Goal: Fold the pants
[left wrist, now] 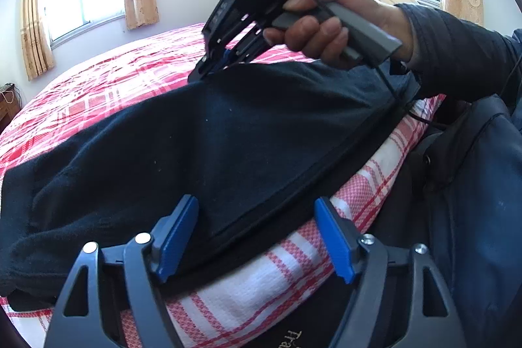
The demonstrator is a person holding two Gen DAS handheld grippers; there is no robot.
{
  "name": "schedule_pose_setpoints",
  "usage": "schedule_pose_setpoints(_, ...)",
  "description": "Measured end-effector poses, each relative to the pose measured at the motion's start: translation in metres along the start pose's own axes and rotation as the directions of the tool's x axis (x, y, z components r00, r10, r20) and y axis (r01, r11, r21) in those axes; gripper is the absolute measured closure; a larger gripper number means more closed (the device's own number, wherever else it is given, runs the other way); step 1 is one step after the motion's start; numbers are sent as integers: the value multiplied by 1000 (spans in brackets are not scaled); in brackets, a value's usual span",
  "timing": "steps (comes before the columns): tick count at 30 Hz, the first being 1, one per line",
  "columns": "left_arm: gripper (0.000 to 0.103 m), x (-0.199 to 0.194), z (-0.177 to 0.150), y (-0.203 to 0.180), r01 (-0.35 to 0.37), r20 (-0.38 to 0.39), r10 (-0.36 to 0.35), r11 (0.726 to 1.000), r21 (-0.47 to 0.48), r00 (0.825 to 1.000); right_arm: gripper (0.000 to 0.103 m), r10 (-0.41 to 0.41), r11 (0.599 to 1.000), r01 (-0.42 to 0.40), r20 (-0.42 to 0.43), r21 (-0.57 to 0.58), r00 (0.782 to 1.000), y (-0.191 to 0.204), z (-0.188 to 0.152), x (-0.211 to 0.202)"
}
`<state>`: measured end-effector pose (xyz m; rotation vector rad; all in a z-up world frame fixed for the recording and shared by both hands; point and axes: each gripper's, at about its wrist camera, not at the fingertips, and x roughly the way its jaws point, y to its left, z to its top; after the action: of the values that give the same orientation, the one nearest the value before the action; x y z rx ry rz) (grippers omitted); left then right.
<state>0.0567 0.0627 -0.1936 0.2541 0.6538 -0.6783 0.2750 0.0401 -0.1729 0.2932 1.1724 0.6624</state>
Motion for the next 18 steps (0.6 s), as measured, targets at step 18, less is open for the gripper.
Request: schedule_pose_setpoints(18,27,50,104,-80,190,-25,-189,958,214,982,46,-438,891,343,362,298,823,-160,-169,-339)
